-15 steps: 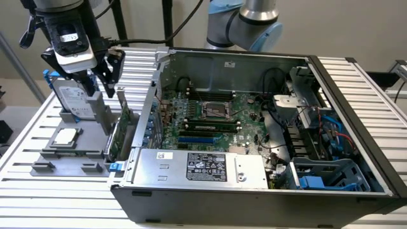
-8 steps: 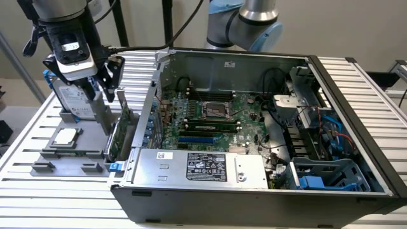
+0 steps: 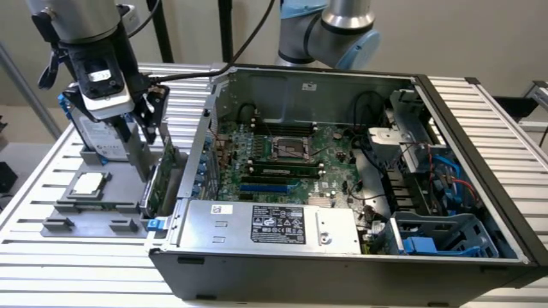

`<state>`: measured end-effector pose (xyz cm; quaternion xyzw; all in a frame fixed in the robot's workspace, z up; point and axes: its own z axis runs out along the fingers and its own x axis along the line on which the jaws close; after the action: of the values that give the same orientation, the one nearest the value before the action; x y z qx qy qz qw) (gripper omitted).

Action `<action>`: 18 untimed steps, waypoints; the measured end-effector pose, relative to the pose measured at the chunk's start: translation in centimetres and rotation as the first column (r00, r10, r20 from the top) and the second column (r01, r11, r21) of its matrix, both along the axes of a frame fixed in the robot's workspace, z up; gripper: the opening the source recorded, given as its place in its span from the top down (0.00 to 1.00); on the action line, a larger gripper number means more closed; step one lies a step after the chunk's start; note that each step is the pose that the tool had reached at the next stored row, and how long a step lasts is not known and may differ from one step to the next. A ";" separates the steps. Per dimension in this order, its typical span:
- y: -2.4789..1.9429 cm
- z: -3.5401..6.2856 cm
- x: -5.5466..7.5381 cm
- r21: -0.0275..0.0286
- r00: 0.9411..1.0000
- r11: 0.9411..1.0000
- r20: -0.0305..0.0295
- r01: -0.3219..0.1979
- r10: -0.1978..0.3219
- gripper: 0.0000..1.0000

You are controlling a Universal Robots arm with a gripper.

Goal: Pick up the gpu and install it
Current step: 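Pick up the gpu and move the gpu toward the slot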

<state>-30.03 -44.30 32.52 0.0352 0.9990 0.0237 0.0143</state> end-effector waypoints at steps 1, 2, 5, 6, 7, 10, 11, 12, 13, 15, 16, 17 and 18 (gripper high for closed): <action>0.00 -0.18 0.0 0.000 1.000 1.000 0.000 0.000 0.000 0.52; 0.00 -0.36 0.0 0.000 1.000 1.000 0.000 0.000 0.000 0.52; 0.00 -0.91 0.0 0.000 1.000 1.000 0.000 0.000 0.000 0.52; 0.00 -1.09 0.0 0.000 1.000 1.000 0.000 0.000 0.000 0.52; 0.00 -1.27 0.0 0.000 1.000 1.000 0.000 0.000 0.000 0.52; 0.00 -1.82 0.0 0.000 1.000 1.000 0.000 0.000 0.000 0.52; 0.00 -2.00 0.0 0.000 1.000 1.000 0.000 0.000 0.000 0.52; 0.00 -2.19 0.0 0.000 1.000 1.000 0.000 0.000 0.000 0.52; 0.00 -2.37 0.0 0.000 1.000 1.000 0.000 0.000 0.000 0.52; 0.00 -2.72 0.0 0.000 1.000 1.000 0.000 0.000 0.000 0.52; 0.00 -2.91 0.0 0.000 1.000 1.000 0.000 0.000 0.000 0.52; 0.00 -3.09 0.0 0.000 1.000 1.000 0.000 0.000 0.000 0.52; 0.00 -3.27 0.0 0.000 1.000 1.000 0.000 0.000 0.000 0.52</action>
<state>-30.03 -44.30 29.25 0.0353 0.9990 0.0237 0.0143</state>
